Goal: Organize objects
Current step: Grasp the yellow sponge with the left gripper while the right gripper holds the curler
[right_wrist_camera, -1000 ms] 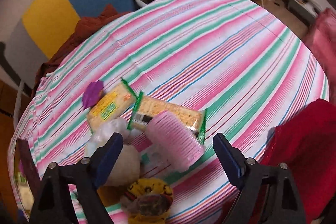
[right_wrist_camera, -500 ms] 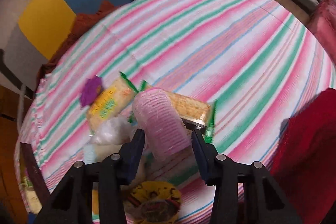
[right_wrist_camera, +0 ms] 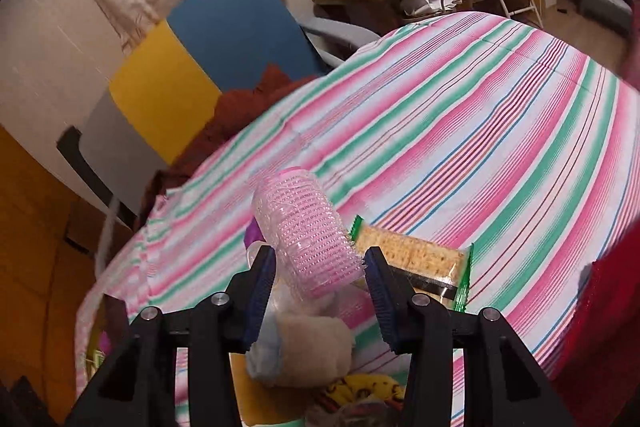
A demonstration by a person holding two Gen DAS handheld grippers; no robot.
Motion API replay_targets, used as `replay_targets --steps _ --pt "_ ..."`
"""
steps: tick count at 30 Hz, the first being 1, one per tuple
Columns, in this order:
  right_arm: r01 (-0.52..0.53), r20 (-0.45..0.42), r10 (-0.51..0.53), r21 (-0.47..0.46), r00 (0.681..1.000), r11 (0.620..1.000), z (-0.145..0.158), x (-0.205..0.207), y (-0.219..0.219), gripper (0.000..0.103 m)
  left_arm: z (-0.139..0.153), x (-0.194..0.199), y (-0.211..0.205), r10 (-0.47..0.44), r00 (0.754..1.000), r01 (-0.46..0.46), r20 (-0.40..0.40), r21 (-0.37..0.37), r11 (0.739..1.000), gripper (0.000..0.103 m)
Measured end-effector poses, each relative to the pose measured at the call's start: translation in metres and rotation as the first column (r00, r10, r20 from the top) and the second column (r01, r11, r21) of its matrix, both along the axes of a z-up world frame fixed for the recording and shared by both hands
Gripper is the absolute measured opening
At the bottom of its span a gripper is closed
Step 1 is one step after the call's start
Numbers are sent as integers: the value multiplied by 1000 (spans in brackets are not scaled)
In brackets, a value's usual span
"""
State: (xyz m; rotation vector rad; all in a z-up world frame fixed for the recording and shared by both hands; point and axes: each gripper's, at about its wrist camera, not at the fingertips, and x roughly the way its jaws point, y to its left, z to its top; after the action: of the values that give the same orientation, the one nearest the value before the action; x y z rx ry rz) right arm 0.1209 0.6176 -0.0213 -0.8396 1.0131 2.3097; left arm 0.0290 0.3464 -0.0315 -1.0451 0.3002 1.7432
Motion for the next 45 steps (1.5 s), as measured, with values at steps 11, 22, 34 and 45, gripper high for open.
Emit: replay_targets --steps 11,22,34,45 --pt "-17 -96 14 -30 995 999 0 3 -7 47 -31 13 64 -86 996 89 36 -79 993 64" --pt "-44 -103 39 -41 994 998 -2 0 -7 47 -46 0 45 -99 994 102 44 -56 993 39" --pt "-143 -88 139 -43 986 989 -5 -17 -18 47 -36 -12 -14 8 999 -7 53 -21 1000 38" --pt "-245 -56 243 -47 969 968 -10 -34 -34 47 -5 -25 -70 125 992 -126 19 59 990 38"
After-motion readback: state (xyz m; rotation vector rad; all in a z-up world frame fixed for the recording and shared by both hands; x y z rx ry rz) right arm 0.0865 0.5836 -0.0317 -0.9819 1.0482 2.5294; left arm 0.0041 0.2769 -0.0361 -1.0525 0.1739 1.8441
